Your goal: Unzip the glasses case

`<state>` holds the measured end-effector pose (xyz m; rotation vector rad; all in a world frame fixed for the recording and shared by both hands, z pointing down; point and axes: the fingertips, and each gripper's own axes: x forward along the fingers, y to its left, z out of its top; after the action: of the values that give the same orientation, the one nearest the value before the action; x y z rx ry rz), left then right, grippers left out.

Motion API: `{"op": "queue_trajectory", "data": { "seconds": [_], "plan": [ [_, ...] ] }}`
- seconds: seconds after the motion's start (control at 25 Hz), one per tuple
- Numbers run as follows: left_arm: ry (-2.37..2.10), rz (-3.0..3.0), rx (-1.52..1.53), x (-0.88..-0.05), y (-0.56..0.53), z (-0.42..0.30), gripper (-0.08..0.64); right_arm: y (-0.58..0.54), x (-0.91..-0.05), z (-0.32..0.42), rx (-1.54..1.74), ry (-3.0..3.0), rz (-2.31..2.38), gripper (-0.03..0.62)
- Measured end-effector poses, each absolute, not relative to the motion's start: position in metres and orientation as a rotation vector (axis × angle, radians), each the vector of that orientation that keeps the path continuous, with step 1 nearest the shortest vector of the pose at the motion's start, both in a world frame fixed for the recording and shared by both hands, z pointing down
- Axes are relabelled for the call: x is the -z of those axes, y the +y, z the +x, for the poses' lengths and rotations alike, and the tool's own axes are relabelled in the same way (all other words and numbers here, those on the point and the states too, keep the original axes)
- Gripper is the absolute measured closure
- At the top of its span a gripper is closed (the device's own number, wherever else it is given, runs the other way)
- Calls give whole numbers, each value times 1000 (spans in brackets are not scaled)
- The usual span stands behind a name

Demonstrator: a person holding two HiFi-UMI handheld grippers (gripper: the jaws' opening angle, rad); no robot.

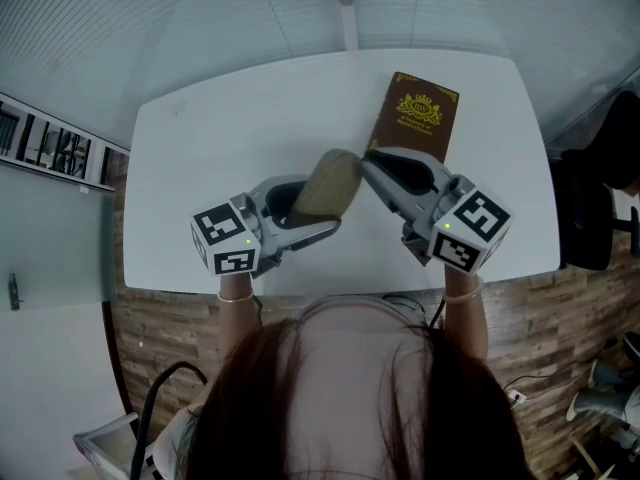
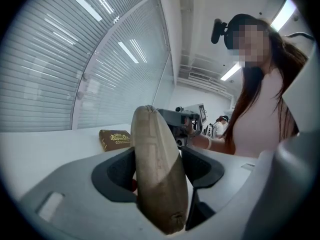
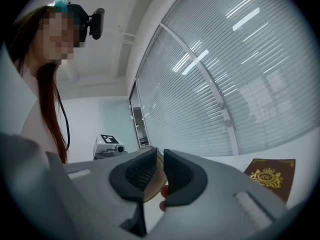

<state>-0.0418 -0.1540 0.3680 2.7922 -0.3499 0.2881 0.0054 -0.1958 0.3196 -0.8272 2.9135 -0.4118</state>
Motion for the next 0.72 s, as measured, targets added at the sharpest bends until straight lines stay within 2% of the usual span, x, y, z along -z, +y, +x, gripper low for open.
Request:
{"op": "queue_trajectory", "data": {
  "seconds": [0.72],
  "plan": [
    [-116,2834,-320,-357,-137,-47,273,-183,-305,-6,470,2931,-406,488]
  ]
}}
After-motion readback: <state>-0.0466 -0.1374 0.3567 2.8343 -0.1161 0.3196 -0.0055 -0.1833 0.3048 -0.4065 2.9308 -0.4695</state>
